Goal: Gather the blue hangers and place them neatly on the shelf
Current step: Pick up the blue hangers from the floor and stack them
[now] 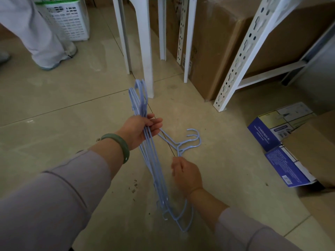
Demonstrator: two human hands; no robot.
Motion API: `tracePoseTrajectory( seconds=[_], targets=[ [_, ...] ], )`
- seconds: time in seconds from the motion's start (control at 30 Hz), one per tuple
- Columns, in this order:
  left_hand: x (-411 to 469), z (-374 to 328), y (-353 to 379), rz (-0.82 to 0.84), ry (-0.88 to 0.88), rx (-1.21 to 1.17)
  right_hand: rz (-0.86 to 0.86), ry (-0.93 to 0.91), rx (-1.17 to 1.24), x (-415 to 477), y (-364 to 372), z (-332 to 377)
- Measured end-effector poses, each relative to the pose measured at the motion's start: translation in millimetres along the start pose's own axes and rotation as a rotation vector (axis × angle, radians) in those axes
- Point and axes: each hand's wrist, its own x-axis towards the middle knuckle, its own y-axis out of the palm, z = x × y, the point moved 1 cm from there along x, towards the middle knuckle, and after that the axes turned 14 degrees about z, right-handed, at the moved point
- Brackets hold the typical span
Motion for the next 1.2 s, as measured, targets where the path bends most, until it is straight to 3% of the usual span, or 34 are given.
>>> tracePoseTrajectory(
  seconds=[0.07,0.13,0.23,0.43,0.5,0.6,0.77,0.9,1.03,1.2],
  targets=[
    [-1,-1,-4,0.003,0.028,-0.014,0.005,0.213,-0.170,8,-10,-23],
    [-3,-3,-9,0.006,0.037,-0.023,0.133,0.354,-0.286,9,-13,-40],
    [-4,-5,-15,-0.012,0.038,-0.008,0.257,0.393,-0.364,5,-4,-48],
    [-7,-7,-18,-0.031,0.047,-0.010,0.142,0.463,-0.480,8,-5,-40],
    [-7,-6,-21,-0.020,0.051,-0.018,0.050,0.428,-0.427,8,-9,-30],
    [-8,-4,-24,0.019,0.065,-0.011,-0.046,0.316,-0.103,8,-11,-16],
    [-6,-5,-19,0.012,0.062,0.061,0.003,-0.001,0.109,-1,8,32],
    [-6,-3,-4,0.047,0.023,0.078,0.013,-0.125,0.206,-8,22,45],
    [-8,-5,-1,0.118,0.034,-0.056,0.065,-0.163,0.243,-8,24,40],
    [-7,1,-6,0.106,0.085,0.049,0.099,-0.052,0.344,-4,22,28]
  ],
)
